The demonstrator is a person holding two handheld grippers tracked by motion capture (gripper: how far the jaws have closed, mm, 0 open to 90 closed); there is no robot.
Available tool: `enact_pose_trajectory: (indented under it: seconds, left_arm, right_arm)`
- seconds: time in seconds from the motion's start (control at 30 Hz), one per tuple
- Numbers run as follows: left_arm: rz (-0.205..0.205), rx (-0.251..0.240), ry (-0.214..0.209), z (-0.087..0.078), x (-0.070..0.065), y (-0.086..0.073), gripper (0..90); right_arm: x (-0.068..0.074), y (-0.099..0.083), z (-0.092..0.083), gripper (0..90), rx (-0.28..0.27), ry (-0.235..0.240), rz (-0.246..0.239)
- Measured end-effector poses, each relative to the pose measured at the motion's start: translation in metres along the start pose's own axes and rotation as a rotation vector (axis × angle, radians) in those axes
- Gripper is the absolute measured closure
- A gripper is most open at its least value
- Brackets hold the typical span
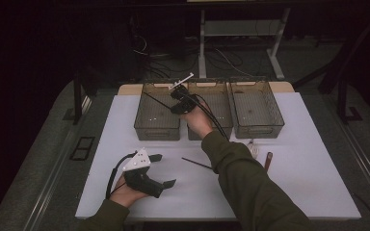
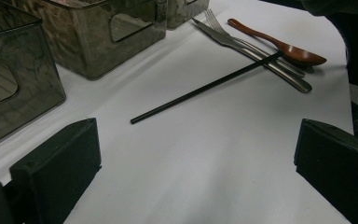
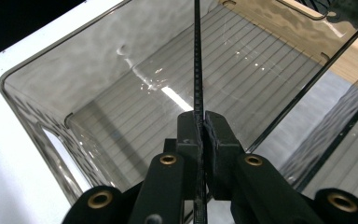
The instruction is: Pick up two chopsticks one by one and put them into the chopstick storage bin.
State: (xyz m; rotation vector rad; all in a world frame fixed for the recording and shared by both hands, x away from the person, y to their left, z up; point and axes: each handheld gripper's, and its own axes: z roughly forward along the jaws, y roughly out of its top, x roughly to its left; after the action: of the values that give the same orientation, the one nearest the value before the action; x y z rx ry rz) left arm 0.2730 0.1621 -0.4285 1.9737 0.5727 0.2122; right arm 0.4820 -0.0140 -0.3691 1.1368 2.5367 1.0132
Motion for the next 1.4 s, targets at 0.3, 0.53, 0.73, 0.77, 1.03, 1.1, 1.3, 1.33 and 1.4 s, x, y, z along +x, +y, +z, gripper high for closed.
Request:
enact_pose_trajectory:
  seconds: [0.3,0.53,0.73,0.77,1.03,1.1,1.3,1.33,1.4]
  left_arm:
    - [0.0,0.001,-0.001,0.0,0.0,0.0,0.0]
    - [0.004,0.0,0.0,0.0,0.0,0.0,0.0]
    - [0.005,0.001,0.003,-0.001,0.0,0.0,0.0]
    - [0.007,0.002,0.004,-0.001,0.0,0.0,0.0]
    - [-0.002,0.005,0.008,0.0,0.001,-0.001,0.0]
    - [-0.002,0.005,0.009,0.0,0.001,-0.001,0.0]
    - [-0.011,0.001,0.011,0.0,0.001,-0.002,0.0]
    - [-0.01,0.003,0.011,0.0,0.001,-0.002,0.0]
    - [-0.004,0.007,0.012,0.0,0.002,-0.002,0.0]
  right_arm:
    - [0.001,0.001,0.002,80.8,-0.014,-0.009,0.009]
    - [0.001,0.002,-0.002,71.1,-0.039,0.009,0.0]
    - [0.0,0.0,-0.011,57.8,-0.064,0.044,-0.014]
    - [0.0,0.0,-0.011,57.8,-0.064,0.044,-0.014]
    - [-0.009,-0.015,-0.037,47.5,-0.108,0.14,-0.054]
    - [-0.01,-0.017,-0.041,47.2,-0.117,0.152,-0.065]
    - [-0.015,-0.031,-0.064,43.9,-0.154,0.159,-0.111]
    - [-0.019,-0.037,-0.072,43.2,-0.165,0.167,-0.109]
    - [-0.022,-0.043,-0.079,42.5,-0.168,0.172,-0.11]
